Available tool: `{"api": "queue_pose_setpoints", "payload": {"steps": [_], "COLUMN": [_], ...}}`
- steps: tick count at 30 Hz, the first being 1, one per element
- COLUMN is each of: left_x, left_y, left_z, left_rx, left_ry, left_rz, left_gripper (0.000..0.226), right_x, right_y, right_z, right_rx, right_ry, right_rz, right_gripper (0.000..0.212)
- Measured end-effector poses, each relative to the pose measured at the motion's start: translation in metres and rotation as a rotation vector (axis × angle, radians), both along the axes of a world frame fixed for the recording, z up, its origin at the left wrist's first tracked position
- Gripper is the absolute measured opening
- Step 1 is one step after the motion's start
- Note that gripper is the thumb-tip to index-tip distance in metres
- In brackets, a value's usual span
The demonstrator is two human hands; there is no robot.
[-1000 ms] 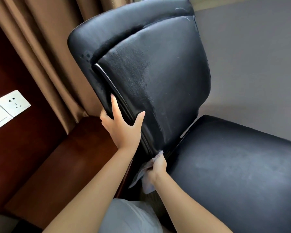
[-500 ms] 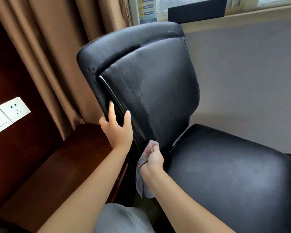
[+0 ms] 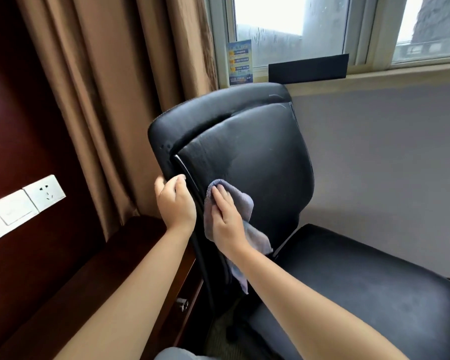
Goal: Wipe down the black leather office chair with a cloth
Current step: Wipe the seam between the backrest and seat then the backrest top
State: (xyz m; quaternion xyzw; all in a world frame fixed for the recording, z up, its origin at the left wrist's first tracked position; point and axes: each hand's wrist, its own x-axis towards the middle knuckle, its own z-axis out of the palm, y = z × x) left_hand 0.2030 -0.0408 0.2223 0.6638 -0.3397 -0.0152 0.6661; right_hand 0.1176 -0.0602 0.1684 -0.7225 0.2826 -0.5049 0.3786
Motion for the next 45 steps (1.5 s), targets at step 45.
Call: {"api": "queue_pose_setpoints", "payload": {"steps": [45], "left_x": [0.013], "left_y": [-0.164], "left_z": [0.072], "left_rx": [0.622], "left_ry": [-1.303], "left_rz": [0.358], "left_gripper": [0.057], "right_x": [-0.043], "right_y": [-0.252], "right_z": [0.132], "right_rx": [-0.547], "right_ry": [0.411], "right_rz": [-0.409], "right_gripper": [0.032]}}
